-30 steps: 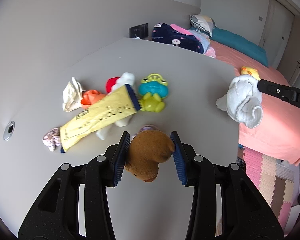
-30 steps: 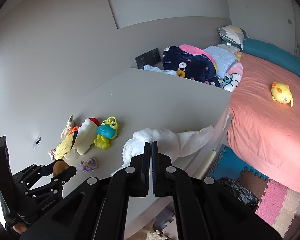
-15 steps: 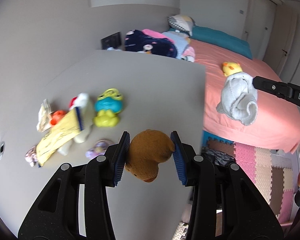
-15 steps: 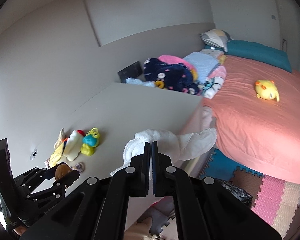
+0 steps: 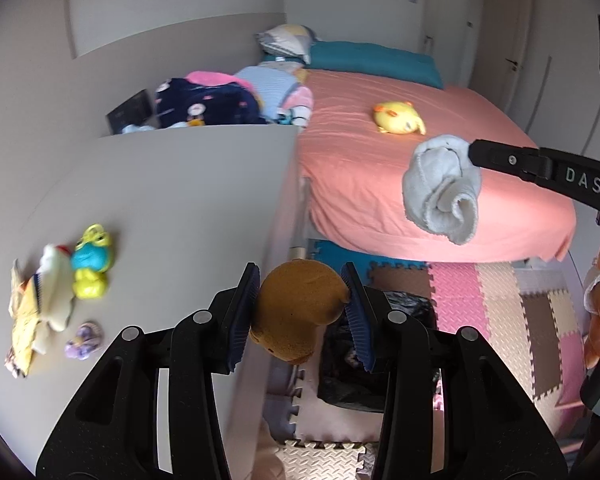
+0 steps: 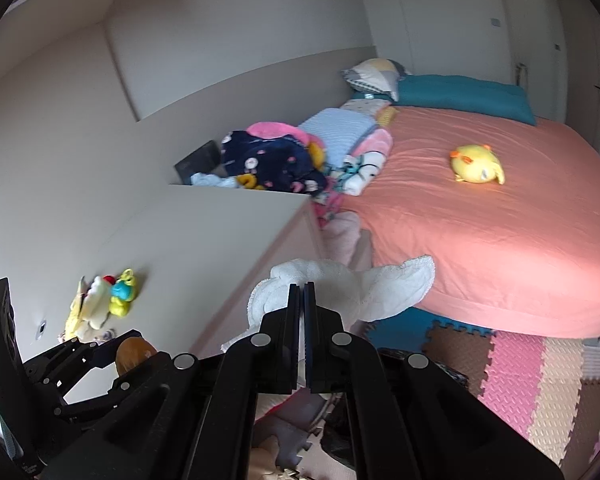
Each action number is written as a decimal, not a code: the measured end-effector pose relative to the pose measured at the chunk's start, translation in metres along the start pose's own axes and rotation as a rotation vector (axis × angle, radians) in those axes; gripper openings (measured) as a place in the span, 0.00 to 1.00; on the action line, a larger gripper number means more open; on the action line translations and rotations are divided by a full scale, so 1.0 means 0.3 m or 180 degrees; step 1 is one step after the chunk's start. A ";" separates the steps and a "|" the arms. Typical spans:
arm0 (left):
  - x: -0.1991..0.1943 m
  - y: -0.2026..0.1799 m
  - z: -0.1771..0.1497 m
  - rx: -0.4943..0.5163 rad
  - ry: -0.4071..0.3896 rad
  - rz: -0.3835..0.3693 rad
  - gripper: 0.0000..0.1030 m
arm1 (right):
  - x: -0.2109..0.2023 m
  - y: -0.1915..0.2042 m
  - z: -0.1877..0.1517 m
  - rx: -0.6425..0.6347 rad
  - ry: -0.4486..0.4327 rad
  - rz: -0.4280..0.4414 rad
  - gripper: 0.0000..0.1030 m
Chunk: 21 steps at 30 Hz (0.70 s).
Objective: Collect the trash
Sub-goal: 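Carry the bear and the white cloth with both grippers toward the trash bin, then open both grippers to drop the bear and cloth into the bin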
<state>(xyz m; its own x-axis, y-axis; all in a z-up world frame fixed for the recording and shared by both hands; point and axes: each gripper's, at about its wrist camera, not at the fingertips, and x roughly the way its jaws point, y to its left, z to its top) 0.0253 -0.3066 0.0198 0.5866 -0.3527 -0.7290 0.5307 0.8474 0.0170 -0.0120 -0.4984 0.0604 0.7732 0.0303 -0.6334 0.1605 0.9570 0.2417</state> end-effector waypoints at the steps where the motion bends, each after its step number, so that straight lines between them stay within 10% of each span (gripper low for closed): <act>1: 0.007 -0.016 0.004 0.0031 0.0006 -0.0024 0.41 | -0.005 -0.016 -0.002 0.0017 -0.0002 -0.0022 0.02; 19: 0.164 -0.294 0.014 0.0393 0.0357 -0.0517 0.41 | -0.056 -0.304 -0.052 0.0446 0.0052 -0.0392 0.03; 21: 0.189 -0.323 0.008 0.0473 0.0515 -0.0583 0.51 | -0.037 -0.333 -0.048 0.0541 0.0099 -0.0424 0.20</act>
<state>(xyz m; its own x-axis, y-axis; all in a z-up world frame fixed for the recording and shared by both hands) 0.0087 -0.4097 -0.0216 0.3738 -0.4165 -0.8287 0.7095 0.7039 -0.0337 -0.0454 -0.5903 0.0327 0.7194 -0.0819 -0.6897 0.3632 0.8908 0.2730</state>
